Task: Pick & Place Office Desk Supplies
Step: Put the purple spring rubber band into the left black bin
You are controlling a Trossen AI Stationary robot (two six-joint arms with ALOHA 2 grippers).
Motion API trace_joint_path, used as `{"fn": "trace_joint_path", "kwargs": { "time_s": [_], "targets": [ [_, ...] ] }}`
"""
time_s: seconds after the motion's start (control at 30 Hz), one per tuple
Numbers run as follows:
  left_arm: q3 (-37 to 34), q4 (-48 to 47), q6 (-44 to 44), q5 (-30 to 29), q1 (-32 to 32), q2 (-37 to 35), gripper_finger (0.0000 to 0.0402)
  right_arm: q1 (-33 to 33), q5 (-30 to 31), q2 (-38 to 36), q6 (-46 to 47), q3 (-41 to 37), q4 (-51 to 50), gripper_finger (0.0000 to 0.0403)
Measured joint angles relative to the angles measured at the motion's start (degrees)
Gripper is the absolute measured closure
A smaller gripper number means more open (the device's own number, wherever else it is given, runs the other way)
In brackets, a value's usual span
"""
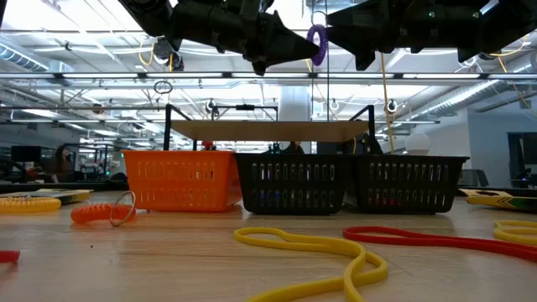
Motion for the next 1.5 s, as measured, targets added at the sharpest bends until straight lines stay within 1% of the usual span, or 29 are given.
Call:
{"fn": "trace_joint_path", "kwargs": {
  "time_s": [0.1, 0.2, 0.27, 0.37, 0.63, 0.77, 0.93, 1.03, 1.23, 1.33, 1.43, 1.5],
  "targets": [
    [-0.02, -0.48, 0.16, -0.02, -0.07, -0.24, 0.04, 0.0, 0.04, 0.0, -0.01, 0.0, -0.01, 0.0208],
    [-0.03, -1.6, 0.45, -0.54, -0.15, -0.66, 0.0401, 0.0, 0.07, 0.0, -0.01, 0.0, -0.02, 0.0178],
    [-0.11, -4.06, 0.67, -1.57, -0.25, -1.44, 0.0401, -0.02, 0.07, 0.0, -0.01, 0.0, -0.02, 0.0165],
    [-0.11, -7.69, 2.05, -4.44, -0.78, -3.27, 0.0401, -0.02, 0.1, 0.0, -0.12, 0.0, -0.04, 0.0157],
    [-0.09, -15.4, 5.75, -10.52, -5.12, -8.45, 0.0401, -0.26, 0.73, -0.04, -1.52, 0.0, -0.02, 0.0169],
    [-0.09, -21.55, 5.88, -10.9, -7.2, -9.51, 0.0401, -0.55, 1.86, -0.04, -1.87, 0.0, -0.04, 0.0178],
    [-0.09, -27.12, 5.36, -7.08, -8.3, -9.54, 0.0401, -0.92, 2.03, -0.04, -3.11, 0.0, 0.0, 0.0185],
    [-0.09, -28.45, 3.94, -4.18, -8.25, -9.42, 0.0401, -0.92, 3.69, -0.04, -4.96, 0.0, 0.44, 0.0187],
    [-0.04, -29.0, 2.19, -3.95, -8.21, -8.7, 0.0401, -0.92, 7.84, -0.04, -9.47, 0.0, 0.52, 0.0187],
    [-0.03, -28.9, 1.39, -2.73, -8.2, -7.32, 0.0401, -0.92, 9.24, -0.04, -11.29, 0.0, 0.77, 0.0187],
    [-0.07, -30.0, 1.16, -2.55, -8.09, -6.26, 0.0401, -0.92, 9.29, -0.04, -12.29, -0.02, 1.81, 0.0191],
    [-0.06, -28.98, 1.16, -2.53, -8.02, -5.71, 0.0401, -0.92, 9.27, -0.04, -12.48, 0.0, 1.95, 0.0192]
  ]
}}
